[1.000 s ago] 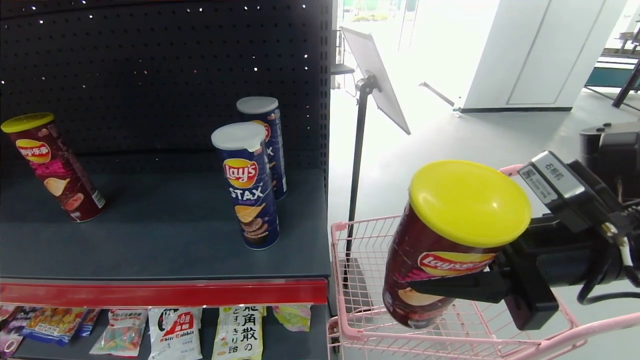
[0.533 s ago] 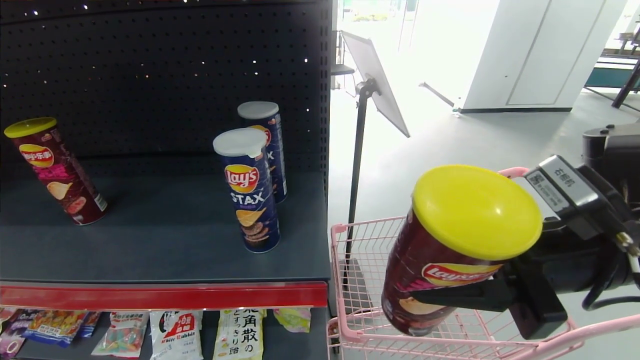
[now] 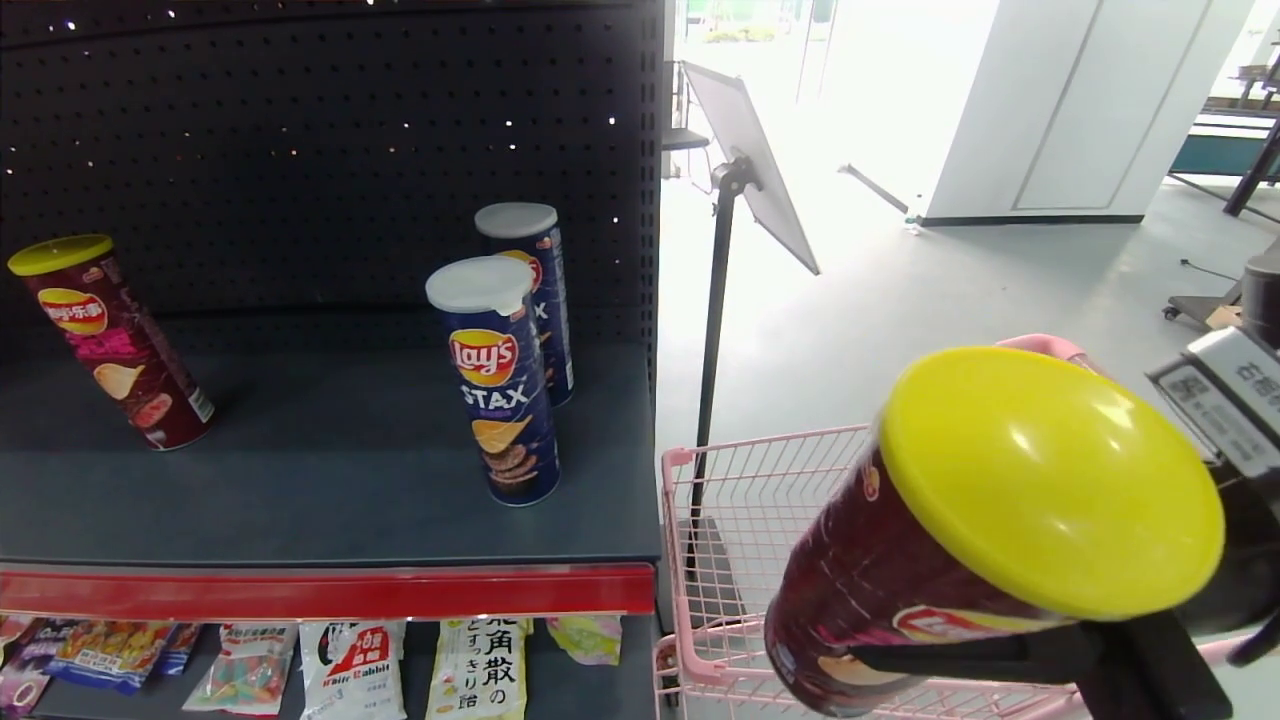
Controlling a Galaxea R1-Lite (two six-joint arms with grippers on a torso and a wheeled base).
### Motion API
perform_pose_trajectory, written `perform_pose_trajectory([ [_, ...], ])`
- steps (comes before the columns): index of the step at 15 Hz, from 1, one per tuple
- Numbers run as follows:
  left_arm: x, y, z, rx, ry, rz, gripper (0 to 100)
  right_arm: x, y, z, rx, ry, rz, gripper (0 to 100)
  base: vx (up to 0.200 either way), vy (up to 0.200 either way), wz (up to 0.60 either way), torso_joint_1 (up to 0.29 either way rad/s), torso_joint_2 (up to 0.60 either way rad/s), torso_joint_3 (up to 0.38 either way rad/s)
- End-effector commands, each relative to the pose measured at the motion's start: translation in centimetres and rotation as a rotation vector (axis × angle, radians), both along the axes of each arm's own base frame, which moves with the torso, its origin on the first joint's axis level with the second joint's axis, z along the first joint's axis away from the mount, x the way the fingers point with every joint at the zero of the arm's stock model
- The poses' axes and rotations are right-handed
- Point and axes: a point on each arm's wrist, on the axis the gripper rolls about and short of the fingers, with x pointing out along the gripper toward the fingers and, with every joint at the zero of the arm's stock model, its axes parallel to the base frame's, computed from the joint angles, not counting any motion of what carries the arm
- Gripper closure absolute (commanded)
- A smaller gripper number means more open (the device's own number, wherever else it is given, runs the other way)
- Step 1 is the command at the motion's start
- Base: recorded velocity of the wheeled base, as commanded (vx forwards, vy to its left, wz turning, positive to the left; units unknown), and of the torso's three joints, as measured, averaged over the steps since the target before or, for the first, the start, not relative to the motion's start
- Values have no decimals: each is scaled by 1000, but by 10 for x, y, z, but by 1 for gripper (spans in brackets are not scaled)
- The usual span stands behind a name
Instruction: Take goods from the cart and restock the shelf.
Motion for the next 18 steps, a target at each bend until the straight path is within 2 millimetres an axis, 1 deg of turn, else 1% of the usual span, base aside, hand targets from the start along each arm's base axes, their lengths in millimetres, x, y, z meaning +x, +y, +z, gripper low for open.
perform_pose_trajectory([
  [1,0,0,0,-1,0,1,0,-7,3,1,-1,-11,13,100,0,0,0,0,0,0],
  [5,0,0,0,-1,0,1,0,-9,9,-1,-25,-22,-27,100,0,0,0,0,0,0],
  [10,0,0,0,-2,0,1,0,-9,10,-1,-30,-22,-38,100,0,0,0,0,0,0],
  [18,0,0,0,-4,0,-1,0,-1,18,-8,-50,3,-25,100,0,200,0,4,0,0],
])
